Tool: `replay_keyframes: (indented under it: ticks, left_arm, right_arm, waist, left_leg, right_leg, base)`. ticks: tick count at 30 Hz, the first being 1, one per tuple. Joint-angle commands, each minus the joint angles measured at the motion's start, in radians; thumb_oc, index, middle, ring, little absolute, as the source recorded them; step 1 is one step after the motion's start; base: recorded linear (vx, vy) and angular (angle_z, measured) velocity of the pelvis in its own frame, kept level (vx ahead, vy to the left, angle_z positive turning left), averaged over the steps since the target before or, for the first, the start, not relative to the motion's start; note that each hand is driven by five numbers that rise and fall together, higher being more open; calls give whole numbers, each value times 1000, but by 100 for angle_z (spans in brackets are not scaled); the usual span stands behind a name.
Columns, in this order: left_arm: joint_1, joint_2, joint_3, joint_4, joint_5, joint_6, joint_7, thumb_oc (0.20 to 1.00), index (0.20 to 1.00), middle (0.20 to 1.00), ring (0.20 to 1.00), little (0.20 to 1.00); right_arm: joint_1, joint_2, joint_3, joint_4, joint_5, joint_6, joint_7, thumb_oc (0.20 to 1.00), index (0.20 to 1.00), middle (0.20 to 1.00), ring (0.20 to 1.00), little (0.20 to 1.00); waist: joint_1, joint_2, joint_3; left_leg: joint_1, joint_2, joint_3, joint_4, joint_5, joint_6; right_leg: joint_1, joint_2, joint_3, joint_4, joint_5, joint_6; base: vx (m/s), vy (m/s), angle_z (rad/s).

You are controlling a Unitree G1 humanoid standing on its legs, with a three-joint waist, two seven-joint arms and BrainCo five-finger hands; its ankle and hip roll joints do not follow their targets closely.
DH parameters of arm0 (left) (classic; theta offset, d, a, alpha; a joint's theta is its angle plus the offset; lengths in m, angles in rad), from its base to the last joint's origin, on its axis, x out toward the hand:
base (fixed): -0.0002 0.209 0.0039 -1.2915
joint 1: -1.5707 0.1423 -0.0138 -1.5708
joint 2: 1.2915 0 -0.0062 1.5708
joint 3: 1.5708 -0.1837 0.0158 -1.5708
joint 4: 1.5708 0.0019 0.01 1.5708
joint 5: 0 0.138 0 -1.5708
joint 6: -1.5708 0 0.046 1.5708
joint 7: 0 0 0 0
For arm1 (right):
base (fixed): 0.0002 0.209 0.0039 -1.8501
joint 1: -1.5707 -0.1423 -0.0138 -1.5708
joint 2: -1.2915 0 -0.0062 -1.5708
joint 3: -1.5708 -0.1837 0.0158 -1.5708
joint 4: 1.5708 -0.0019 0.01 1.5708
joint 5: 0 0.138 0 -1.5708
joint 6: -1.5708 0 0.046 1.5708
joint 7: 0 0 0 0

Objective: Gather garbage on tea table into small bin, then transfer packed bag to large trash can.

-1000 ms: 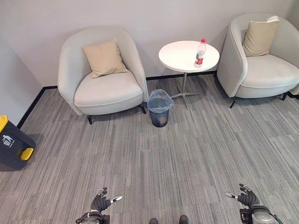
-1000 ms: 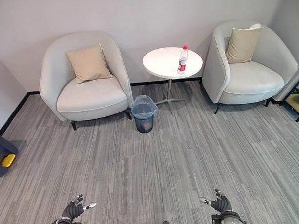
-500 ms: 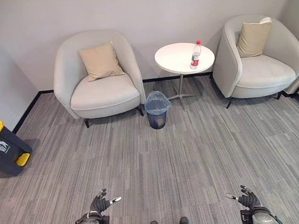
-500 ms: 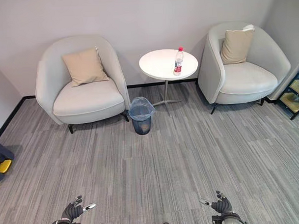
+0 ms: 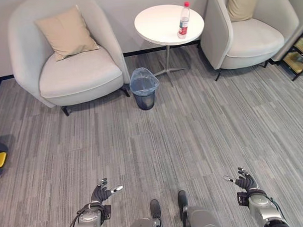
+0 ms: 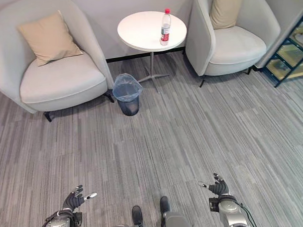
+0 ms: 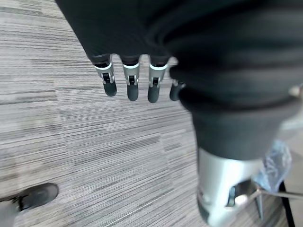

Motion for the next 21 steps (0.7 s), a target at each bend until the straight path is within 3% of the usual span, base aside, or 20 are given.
replay_keyframes:
  ticks: [1, 6, 10, 11, 12, 13, 15, 17, 20, 21]
  left_arm:
    - [8, 24, 18, -13, -32, -47, 17, 1000, 1000, 1000, 1000, 1000]
    - [2, 16, 13, 3, -33, -56, 21, 1000, 1000, 1000, 1000, 1000]
    - [8, -3, 5, 9, -32, -54, 21, 1000, 1000, 1000, 1000, 1000]
    - [3, -10, 0, 14, -35, -53, 20, 1000, 1000, 1000, 1000, 1000]
    - [-9, -22, -21, 11, -30, -50, 15, 1000, 1000, 1000, 1000, 1000]
    - [-9, -22, -21, 11, -30, -50, 15, 1000, 1000, 1000, 1000, 1000]
    - [-22, -33, -29, 14, -37, -49, 11, 1000, 1000, 1000, 1000, 1000]
    - [-40, -37, -42, 13, -51, -50, 9, 1000, 1000, 1000, 1000, 1000]
    - [-52, -44, -60, 13, -46, -48, 7, 1000, 1000, 1000, 1000, 1000]
    - [-57, -40, -70, 18, -41, -41, 2, 1000, 1000, 1000, 1000, 1000]
  right_arm:
    - [-2, -24, 9, -20, 4, -18, -16, 1000, 1000, 1000, 1000, 1000]
    - [7, -32, 17, -49, -17, -18, -7, 1000, 1000, 1000, 1000, 1000]
    - [19, -42, 22, -74, -21, -29, -3, 1000, 1000, 1000, 1000, 1000]
    - [24, -48, 18, -83, -18, -31, -2, 1000, 1000, 1000, 1000, 1000]
    - [38, -61, 5, -97, -8, -39, -5, 1000, 1000, 1000, 1000, 1000]
    - [38, -61, 5, -97, -8, -39, -5, 1000, 1000, 1000, 1000, 1000]
    - [39, -69, 2, -92, -2, -43, -11, 1000, 1000, 1000, 1000, 1000]
    - [32, -72, 5, -76, 7, -41, -17, 1000, 1000, 1000, 1000, 1000]
    - [32, -75, 6, -72, 17, -42, -13, 1000, 1000, 1000, 1000, 1000]
    - [43, -71, 3, -70, 27, -40, -12, 1000, 1000, 1000, 1000, 1000]
  waist:
    - [-2, -6, -29]
    - [-17, -2, -17]
    - [-23, 4, -38]
    - [-29, 8, -43]
    - [-44, 27, -52]
    - [-45, 28, -52]
    - [-54, 33, -51]
    - [-55, 30, -43]
    - [-40, 12, -32]
    - [-32, -13, -28]
  left_leg:
    - [40, -18, -118, 141, -187, -41]
    - [98, -4, -129, 147, -218, -68]
    - [123, 28, -141, 166, -230, -99]
    - [122, 45, -146, 172, -214, -113]
    - [107, 95, -145, 210, -142, -159]
    - [105, 96, -147, 212, -143, -159]
    - [75, 126, -126, 277, -89, -179]
    - [32, 144, -101, 317, -56, -177]
    - [-46, 105, -125, 290, -104, -150]
    - [-127, 84, -126, 257, -86, -143]
  right_leg:
    - [66, -46, -76, -99, 48, 30]
    - [33, -93, -134, -127, 82, 40]
    - [51, -88, -149, -115, 97, 21]
    - [54, -79, -151, -112, 90, 13]
    - [77, -52, -166, -121, 57, -14]
    - [78, -51, -167, -122, 57, -15]
    - [110, -37, -184, -144, 32, -34]
    - [146, -26, -193, -167, 4, -46]
    - [188, -20, -179, -181, -24, -52]
    - [217, -19, -165, -176, -43, -61]
  base:
    - [239, -150, 0]
    - [208, -173, 1]
    - [234, -230, 31]
    - [301, -443, 24]
    - [230, -349, 7]
    - [206, -320, 8]
    - [117, -166, 18]
    - [145, -169, 20]
    - [214, -141, 9]
    - [253, -127, 5]
